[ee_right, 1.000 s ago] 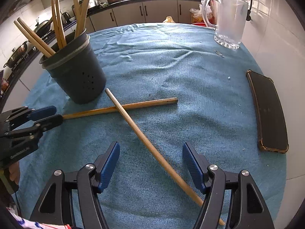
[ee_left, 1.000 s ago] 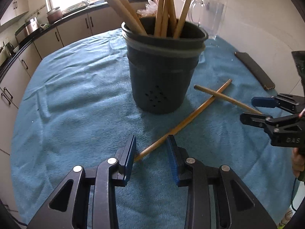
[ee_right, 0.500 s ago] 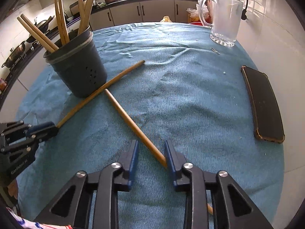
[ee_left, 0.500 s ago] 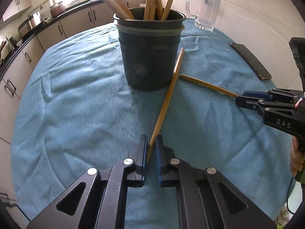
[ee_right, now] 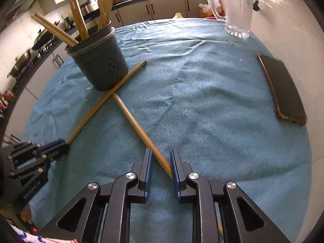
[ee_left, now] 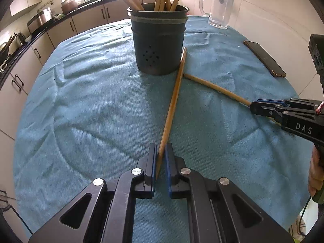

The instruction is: Organize utensils

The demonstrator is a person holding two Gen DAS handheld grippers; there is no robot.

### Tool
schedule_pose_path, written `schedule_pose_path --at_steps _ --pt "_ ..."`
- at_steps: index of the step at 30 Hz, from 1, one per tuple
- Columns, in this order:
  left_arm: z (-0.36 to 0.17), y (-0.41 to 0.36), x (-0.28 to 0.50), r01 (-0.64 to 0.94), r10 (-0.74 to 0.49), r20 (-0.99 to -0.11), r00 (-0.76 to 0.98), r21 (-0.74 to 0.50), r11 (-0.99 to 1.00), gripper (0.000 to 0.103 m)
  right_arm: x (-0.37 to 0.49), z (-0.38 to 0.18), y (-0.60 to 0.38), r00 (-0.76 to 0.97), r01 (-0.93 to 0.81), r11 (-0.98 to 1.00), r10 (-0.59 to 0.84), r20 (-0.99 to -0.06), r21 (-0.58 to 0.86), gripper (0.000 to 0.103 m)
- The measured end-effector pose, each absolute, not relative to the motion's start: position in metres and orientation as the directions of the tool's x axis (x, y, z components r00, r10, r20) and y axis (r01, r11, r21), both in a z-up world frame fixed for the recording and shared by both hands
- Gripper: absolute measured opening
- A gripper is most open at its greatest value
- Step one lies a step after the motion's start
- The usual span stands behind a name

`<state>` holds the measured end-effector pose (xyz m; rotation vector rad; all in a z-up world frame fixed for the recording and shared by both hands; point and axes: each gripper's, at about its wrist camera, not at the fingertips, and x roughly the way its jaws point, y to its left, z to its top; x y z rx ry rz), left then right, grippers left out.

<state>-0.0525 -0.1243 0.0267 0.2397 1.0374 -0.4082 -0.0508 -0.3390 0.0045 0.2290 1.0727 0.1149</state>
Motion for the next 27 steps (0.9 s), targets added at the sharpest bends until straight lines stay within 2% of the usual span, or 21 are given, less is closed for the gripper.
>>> schedule_pose_path --at_steps 8,13,17,20,21,22,23,24,25,26,27 --pt "0.027 -0.118 -0.069 0.424 -0.232 -0.872 0.431 -0.032 0.905 0.007 -0.072 -0.001 -0.365 0.471 0.144 0.893 0.317 -0.823 0.426 0.015" --pt "0.027 -0.113 -0.086 0.419 -0.245 -0.878 0.410 -0.057 0.906 0.006 -0.092 -0.002 -0.370 0.476 0.170 0.872 0.335 -0.813 0.459 0.013" --pt "0.028 -0.111 -0.098 0.409 -0.225 -0.880 0.418 -0.039 0.912 0.006 -0.105 0.000 -0.370 0.480 0.170 0.874 0.331 -0.813 0.456 0.013" --pt "0.029 -0.110 -0.105 0.398 -0.208 -0.878 0.431 -0.022 0.917 0.007 -0.108 0.007 -0.363 0.501 0.135 0.920 0.257 -0.827 0.367 0.013" --pt "0.030 -0.108 -0.107 0.390 -0.204 -0.876 0.437 -0.020 0.920 0.007 -0.111 0.011 -0.361 0.516 0.124 0.942 0.208 -0.831 0.313 0.016" --pt "0.031 -0.107 -0.109 0.383 -0.198 -0.875 0.442 -0.016 0.924 0.007 -0.113 0.016 -0.358 0.532 0.117 0.954 0.174 -0.829 0.275 0.024" --pt "0.032 -0.105 -0.110 0.378 -0.194 -0.872 0.449 -0.012 0.926 0.010 -0.116 0.021 -0.357 0.549 0.111 0.960 0.157 -0.821 0.258 0.029" --pt "0.035 -0.104 -0.112 0.370 -0.189 -0.866 0.463 -0.004 0.929 0.018 -0.118 0.026 -0.357 0.568 0.106 0.962 0.150 -0.810 0.252 0.039" --pt "0.039 -0.103 -0.114 0.360 -0.180 -0.858 0.482 0.007 0.933 0.026 -0.120 0.032 -0.357 0.586 0.102 0.963 0.146 -0.797 0.251 0.044" --pt "0.043 -0.102 -0.116 0.348 -0.170 -0.847 0.505 0.019 0.937 0.045 -0.121 0.036 -0.356 0.599 0.100 0.963 0.142 -0.788 0.250 0.044" --pt "0.051 -0.099 -0.118 0.326 -0.156 -0.823 0.546 0.037 0.945 0.059 -0.121 0.040 -0.356 0.610 0.100 0.963 0.138 -0.781 0.249 0.044"
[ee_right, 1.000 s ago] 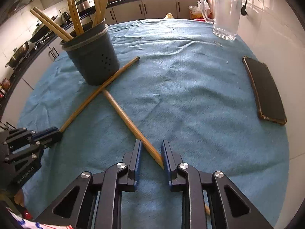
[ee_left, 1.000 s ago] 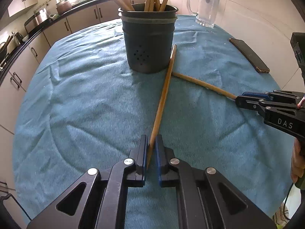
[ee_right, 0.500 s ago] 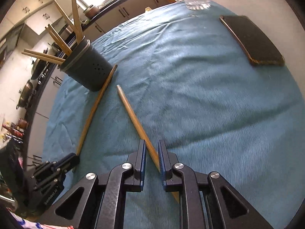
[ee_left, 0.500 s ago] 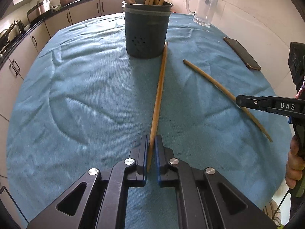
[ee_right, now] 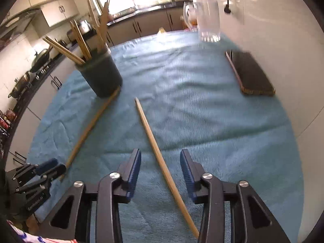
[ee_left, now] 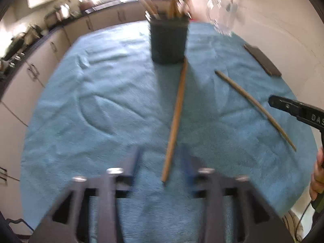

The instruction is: Organize utensils

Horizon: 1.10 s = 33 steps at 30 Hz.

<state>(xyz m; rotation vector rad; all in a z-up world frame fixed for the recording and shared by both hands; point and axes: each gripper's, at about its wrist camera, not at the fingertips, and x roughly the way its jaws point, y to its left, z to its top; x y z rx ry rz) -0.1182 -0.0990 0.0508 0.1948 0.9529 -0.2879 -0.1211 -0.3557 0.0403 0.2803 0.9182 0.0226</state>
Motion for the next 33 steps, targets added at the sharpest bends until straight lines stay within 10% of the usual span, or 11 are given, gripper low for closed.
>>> schedule_pose_path --at_steps 8,15,33 --pt "0.130 -0.083 -0.145 0.124 -0.021 -0.526 0.850 0.161 0.979 0.098 -0.118 0.078 -0.335 0.703 0.078 0.960 0.139 -0.697 0.269 0.050" --pt "0.194 -0.072 -0.171 0.033 -0.010 -0.290 0.957 0.075 0.997 0.103 -0.128 0.113 -0.320 0.794 0.086 0.960 0.095 -0.600 0.265 0.060" --pt "0.161 -0.088 -0.153 0.123 -0.053 -0.521 0.852 0.101 0.987 0.103 -0.141 0.112 -0.317 0.816 0.152 0.970 -0.015 -0.578 0.189 0.074"
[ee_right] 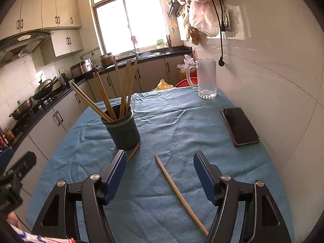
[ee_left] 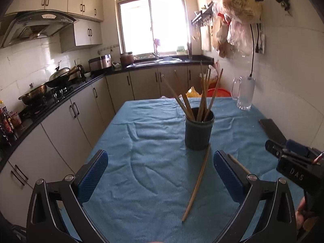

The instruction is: Organize utensils

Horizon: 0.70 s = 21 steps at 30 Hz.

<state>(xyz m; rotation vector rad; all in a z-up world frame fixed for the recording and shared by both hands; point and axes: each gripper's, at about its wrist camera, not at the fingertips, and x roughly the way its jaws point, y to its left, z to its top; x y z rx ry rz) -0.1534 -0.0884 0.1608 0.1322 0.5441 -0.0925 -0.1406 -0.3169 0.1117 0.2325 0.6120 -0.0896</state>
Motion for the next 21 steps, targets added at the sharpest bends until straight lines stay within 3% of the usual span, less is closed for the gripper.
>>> schedule_pose_path --at_steps 21 --pt "0.137 -0.095 -0.141 0.165 -0.079 -0.608 0.790 0.088 0.982 0.103 -0.140 0.108 -0.316 0.815 0.168 0.973 -0.048 -0.577 0.156 0.078"
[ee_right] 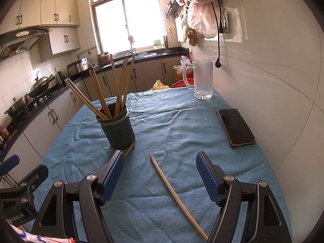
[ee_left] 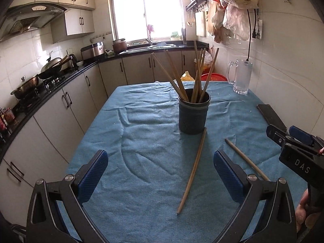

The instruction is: Organize utensils

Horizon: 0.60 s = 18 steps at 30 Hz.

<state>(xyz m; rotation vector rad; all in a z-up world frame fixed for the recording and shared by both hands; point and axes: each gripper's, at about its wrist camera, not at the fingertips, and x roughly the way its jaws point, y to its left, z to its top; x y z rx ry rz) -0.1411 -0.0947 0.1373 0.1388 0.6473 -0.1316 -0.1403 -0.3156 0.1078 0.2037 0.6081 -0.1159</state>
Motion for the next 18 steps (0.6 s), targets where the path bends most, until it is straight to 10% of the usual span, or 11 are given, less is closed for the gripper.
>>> schedule_pose_path --at_steps 18 --pt "0.1272 -0.0949 -0.1361 0.167 -0.080 -0.633 0.770 0.080 0.983 0.103 -0.1443 0.1093 -0.3110 0.833 0.184 0.977 -0.097 -0.545 0.109 0.080"
